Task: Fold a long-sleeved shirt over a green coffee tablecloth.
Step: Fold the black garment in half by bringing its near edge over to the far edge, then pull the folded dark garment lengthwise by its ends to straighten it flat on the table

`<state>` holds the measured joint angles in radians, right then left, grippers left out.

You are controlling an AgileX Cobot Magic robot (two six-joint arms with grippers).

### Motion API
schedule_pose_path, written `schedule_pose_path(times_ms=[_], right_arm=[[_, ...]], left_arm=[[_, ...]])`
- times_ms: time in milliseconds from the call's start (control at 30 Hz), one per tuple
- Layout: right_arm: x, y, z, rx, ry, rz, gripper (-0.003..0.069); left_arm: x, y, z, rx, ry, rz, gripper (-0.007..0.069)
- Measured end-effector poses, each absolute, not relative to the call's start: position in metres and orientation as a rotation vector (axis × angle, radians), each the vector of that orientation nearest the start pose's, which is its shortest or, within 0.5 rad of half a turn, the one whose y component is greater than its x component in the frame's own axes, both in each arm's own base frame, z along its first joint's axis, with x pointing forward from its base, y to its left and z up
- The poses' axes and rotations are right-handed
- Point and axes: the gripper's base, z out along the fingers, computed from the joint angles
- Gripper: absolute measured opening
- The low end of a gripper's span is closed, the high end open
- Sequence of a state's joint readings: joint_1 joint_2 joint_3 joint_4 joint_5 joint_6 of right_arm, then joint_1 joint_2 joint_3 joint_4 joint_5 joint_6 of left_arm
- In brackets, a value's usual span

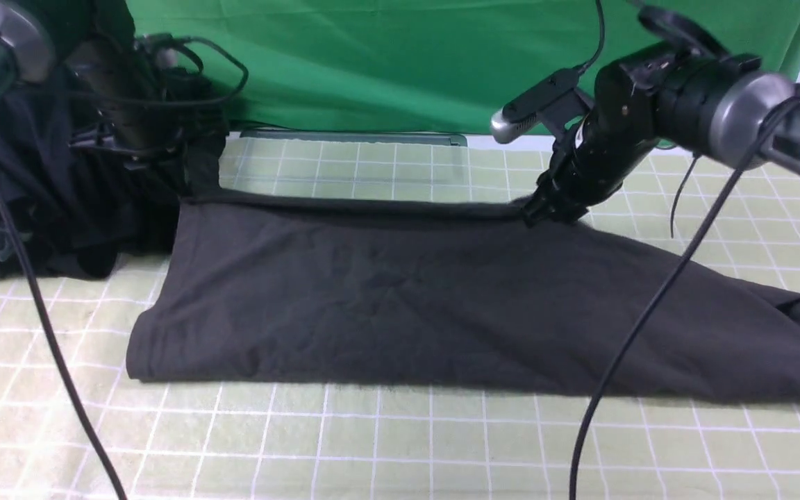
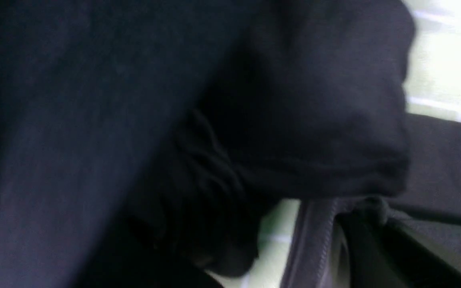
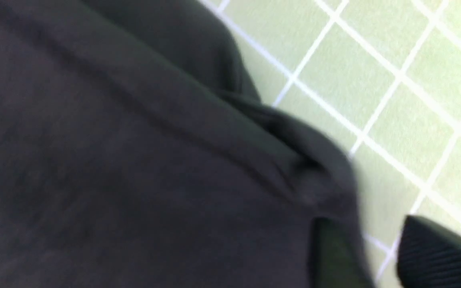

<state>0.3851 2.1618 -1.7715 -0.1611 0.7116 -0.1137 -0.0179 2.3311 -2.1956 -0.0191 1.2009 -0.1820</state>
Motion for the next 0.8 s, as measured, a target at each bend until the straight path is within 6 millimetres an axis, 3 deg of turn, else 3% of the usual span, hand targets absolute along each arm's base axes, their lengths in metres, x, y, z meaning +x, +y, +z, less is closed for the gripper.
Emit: schedule_pose_path(times_ms=[100,167,233,333,367,433,467,533,567,600,667,733,767,800], right_arm=[[0.453,0.173,0.208,-0.739,2.449,-0.076,0.0342],[0.452,0.171,0.223,-0.728,2.434,-0.087,0.0368],[0.449,0.169,0.233,-0.722,2.432,-0.091,0.0363],[0.429,0.158,0.285,-0.704,2.404,-0.11,0.0282],[0.428,0.156,0.288,-0.707,2.412,-0.115,0.0264],[0.415,0.14,0.316,-0.681,2.413,-0.136,0.0155],[0.406,0.122,0.333,-0.639,2.431,-0.152,0.0067],[0.399,0.09,0.342,-0.558,2.477,-0.17,0.002],[0.397,0.086,0.341,-0.553,2.493,-0.173,0.0018],[0.392,0.059,0.34,-0.481,2.549,-0.173,0.0003],[0.383,0.022,0.326,-0.382,2.679,-0.135,-0.0002],[0.374,-0.009,0.301,-0.289,2.81,-0.05,0.0004],[0.373,-0.014,0.298,-0.264,2.82,-0.029,0.0006],[0.369,-0.028,0.281,-0.221,2.864,0.048,0.0034]], left_arm=[[0.506,-0.009,0.225,-0.229,2.78,-0.05,0.0137],[0.509,-0.006,0.236,-0.216,2.735,-0.01,0.0251],[0.51,-0.004,0.244,-0.21,2.713,0.014,0.03],[0.509,-0.004,0.276,-0.207,2.642,-0.009,0.0396],[0.509,-0.004,0.278,-0.203,2.636,-0.018,0.0396],[0.504,-0.013,0.295,-0.167,2.611,-0.149,0.036],[0.498,-0.021,0.308,-0.124,2.591,-0.24,0.0287],[0.483,-0.036,0.326,-0.044,2.575,-0.304,0.0137],[0.482,-0.036,0.328,-0.039,2.576,-0.306,0.0124],[0.468,-0.047,0.335,0.018,2.587,-0.316,0.0056],[0.448,-0.066,0.336,0.089,2.63,-0.324,0.0016],[0.423,-0.086,0.322,0.181,2.724,-0.292,-0.0001],[0.421,-0.088,0.324,0.189,2.718,-0.289,-0.0002],[0.406,-0.101,0.304,0.25,2.794,-0.257,-0.0006]])
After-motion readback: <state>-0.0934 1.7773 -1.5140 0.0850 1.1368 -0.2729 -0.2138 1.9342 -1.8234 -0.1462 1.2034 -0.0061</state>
